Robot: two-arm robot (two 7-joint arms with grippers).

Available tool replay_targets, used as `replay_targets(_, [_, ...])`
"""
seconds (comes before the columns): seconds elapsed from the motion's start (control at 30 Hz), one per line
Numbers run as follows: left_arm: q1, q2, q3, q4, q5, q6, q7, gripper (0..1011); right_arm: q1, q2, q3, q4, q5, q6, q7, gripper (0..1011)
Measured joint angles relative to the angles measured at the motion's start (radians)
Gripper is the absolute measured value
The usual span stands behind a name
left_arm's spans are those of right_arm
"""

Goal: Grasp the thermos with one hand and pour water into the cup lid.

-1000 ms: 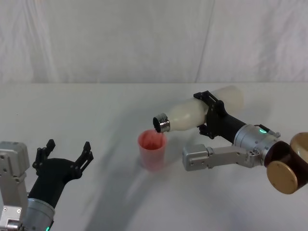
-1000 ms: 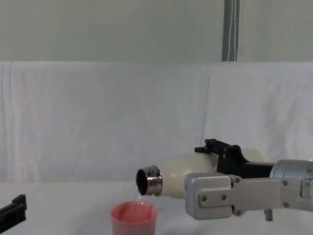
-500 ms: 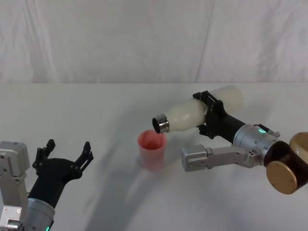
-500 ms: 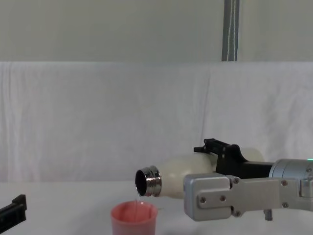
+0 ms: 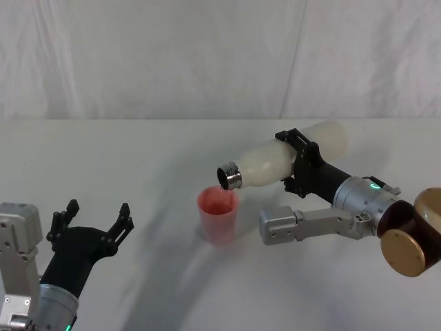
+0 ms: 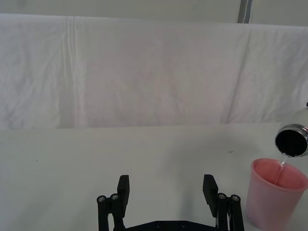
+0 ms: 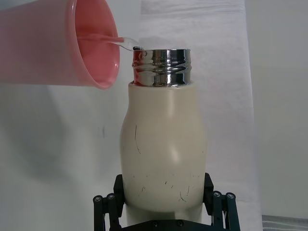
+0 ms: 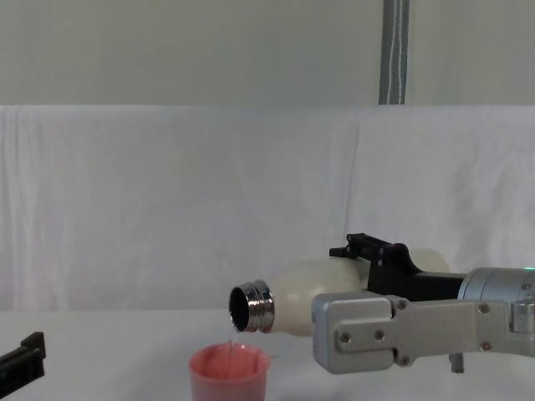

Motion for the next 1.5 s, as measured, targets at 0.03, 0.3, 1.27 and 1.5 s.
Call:
replay_targets(0.03, [0.0,0.0,0.0,0.0,0.0,0.0,0.0,1001,0.0,0.0,0.0,-0.001,0.0,0.0,0.0,958])
replay_targets(0.3, [0.0,0.0,0.0,0.0,0.0,0.0,0.0,1001,-0.001,0.0,-0.001,-0.004,0.0,0.001,0.002,958])
replay_targets(1.27, [0.0,0.0,0.0,0.0,0.0,0.0,0.0,1001,0.0,0.009,-0.003,-0.007,-0.01,0.004,0.004,958])
replay_targets(1.5, [0.0,0.0,0.0,0.0,0.0,0.0,0.0,1001,0.002,0.01,-0.004,-0.007,-0.014,0.004,0.0,958])
